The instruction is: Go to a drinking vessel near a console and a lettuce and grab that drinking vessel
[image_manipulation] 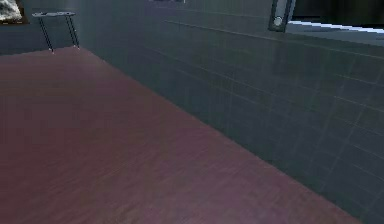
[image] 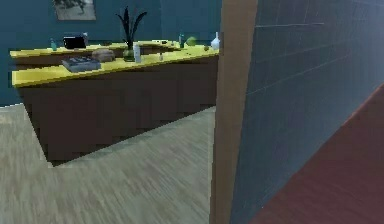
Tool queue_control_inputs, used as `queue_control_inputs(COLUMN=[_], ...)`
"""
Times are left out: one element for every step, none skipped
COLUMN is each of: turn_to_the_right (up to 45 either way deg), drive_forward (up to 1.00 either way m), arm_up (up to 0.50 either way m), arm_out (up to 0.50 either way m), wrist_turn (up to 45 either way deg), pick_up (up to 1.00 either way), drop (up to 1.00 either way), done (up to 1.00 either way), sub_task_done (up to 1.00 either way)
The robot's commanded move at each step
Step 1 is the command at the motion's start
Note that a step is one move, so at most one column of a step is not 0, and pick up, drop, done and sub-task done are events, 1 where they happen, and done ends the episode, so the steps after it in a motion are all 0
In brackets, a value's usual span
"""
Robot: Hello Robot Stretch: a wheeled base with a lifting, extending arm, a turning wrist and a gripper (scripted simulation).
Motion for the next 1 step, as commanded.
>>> queue_control_inputs(turn_to_the_right=[-39.0], drive_forward=[0.00], arm_up=[0.00], arm_out=[0.00], wrist_turn=[0.0], pick_up=[0.00], drop=[0.00], done=[0.00], sub_task_done=[0.00])
